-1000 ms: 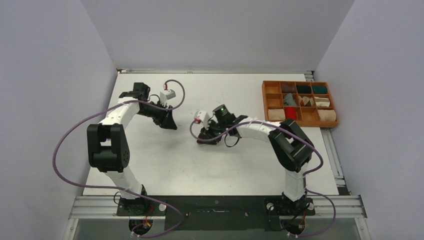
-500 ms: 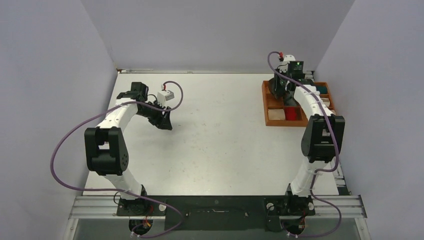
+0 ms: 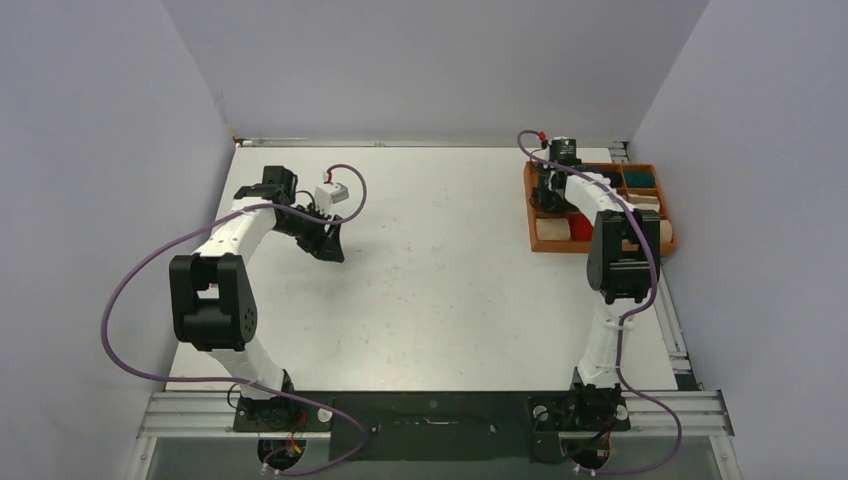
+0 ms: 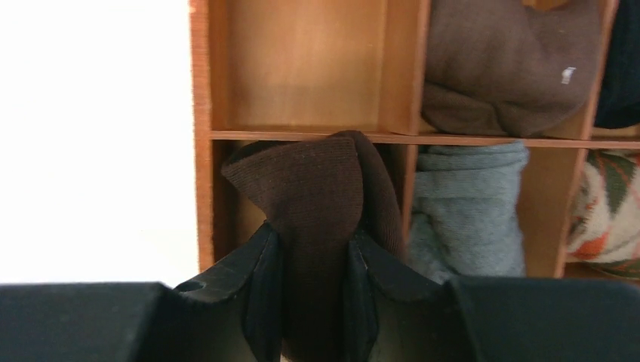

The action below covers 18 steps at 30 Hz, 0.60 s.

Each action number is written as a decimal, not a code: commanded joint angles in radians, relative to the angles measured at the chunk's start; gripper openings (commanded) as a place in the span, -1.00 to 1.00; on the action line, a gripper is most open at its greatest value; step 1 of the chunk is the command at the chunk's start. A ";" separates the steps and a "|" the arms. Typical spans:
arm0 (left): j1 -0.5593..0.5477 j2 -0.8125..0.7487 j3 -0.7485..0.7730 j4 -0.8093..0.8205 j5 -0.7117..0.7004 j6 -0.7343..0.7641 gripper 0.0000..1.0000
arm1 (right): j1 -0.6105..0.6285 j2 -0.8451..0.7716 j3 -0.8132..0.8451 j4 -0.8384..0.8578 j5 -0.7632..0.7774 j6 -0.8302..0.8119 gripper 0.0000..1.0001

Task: Roll the socks
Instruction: Place the sock in the storage box.

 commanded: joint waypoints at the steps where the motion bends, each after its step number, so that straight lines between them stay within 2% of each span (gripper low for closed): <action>1: 0.000 -0.016 0.001 0.012 0.002 0.004 0.04 | 0.012 0.016 -0.009 0.036 -0.116 0.055 -0.89; 6: 0.000 -0.010 -0.002 0.014 -0.001 0.003 0.04 | -0.024 0.084 -0.018 0.115 -0.258 0.163 -0.89; 9: 0.000 -0.007 -0.003 0.012 -0.001 0.003 0.04 | -0.036 0.110 -0.023 0.142 -0.232 0.194 -0.89; 12: 0.000 -0.008 -0.003 0.013 0.000 0.003 0.04 | -0.035 0.101 -0.064 0.192 -0.186 0.205 -0.77; 14: 0.000 -0.007 -0.001 0.012 0.002 0.002 0.04 | -0.033 0.103 -0.070 0.180 -0.179 0.195 -0.61; 18: 0.000 -0.006 0.000 0.009 0.003 0.003 0.04 | -0.022 0.053 -0.082 0.138 -0.143 0.152 -0.09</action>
